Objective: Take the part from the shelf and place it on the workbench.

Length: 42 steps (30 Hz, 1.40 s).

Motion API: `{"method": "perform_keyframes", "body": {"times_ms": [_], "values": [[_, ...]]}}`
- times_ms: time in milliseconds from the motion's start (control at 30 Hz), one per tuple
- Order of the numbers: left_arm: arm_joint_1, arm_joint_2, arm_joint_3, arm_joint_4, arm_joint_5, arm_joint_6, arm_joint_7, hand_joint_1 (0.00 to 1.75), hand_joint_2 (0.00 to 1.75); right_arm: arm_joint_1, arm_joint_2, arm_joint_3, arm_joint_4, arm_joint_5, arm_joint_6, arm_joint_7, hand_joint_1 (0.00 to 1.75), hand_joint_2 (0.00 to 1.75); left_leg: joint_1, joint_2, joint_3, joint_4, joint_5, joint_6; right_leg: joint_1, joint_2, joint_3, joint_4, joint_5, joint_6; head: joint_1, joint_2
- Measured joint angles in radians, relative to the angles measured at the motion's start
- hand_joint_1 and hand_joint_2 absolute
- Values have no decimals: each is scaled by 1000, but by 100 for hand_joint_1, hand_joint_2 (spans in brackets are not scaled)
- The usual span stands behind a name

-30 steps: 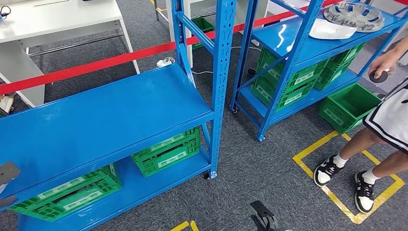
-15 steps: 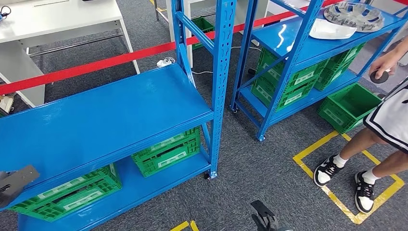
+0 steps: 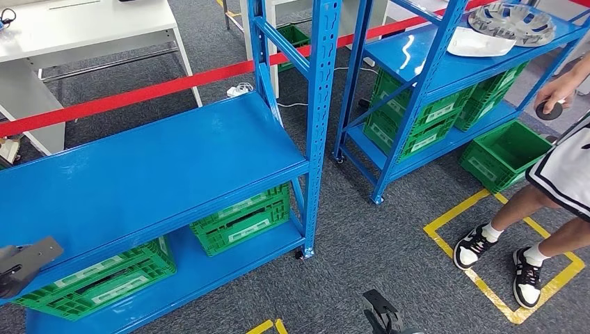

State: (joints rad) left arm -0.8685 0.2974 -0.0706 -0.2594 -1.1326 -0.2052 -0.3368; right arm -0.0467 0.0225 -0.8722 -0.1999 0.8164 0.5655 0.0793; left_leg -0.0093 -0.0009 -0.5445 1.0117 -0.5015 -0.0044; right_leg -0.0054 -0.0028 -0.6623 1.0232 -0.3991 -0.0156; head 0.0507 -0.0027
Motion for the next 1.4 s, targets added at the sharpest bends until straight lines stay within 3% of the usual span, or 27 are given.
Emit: {"method": "perform_keyframes", "body": {"times_ms": [367,500,633,767,967,1400], "values": [[0,-2,0,0,12,12,-6,175,175,0,0,-2,0,0,0,-5,0,0,0,0,0,0,0,0,0,0,0,0,0,0,0,0],[3,-2,0,0,21,22,-12,0,175,0,0,-2,0,3,0,-8,0,0,0,0,-1,0,0,0,0,0,0,0,0,0,0,0],[13,-2,0,-6,50,67,-41,0,0,0,0,-2,0,6,0,-8,0,0,0,0,-1,0,0,0,0,0,0,0,0,0,0,0],[19,-2,1,-14,88,143,-75,0,0,0,0,-3,0,9,0,-9,0,0,0,0,-1,0,0,0,0,0,0,0,0,0,0,0],[14,19,1,-17,83,172,-47,0,0,0,-1,-3,0,15,0,-9,0,0,0,0,0,0,0,0,0,0,-1,0,0,0,0,0],[4,54,1,-20,88,163,-59,0,0,2,-1,-4,0,19,0,-10,0,0,0,0,-1,0,0,0,0,0,-1,0,0,0,0,0]]}}
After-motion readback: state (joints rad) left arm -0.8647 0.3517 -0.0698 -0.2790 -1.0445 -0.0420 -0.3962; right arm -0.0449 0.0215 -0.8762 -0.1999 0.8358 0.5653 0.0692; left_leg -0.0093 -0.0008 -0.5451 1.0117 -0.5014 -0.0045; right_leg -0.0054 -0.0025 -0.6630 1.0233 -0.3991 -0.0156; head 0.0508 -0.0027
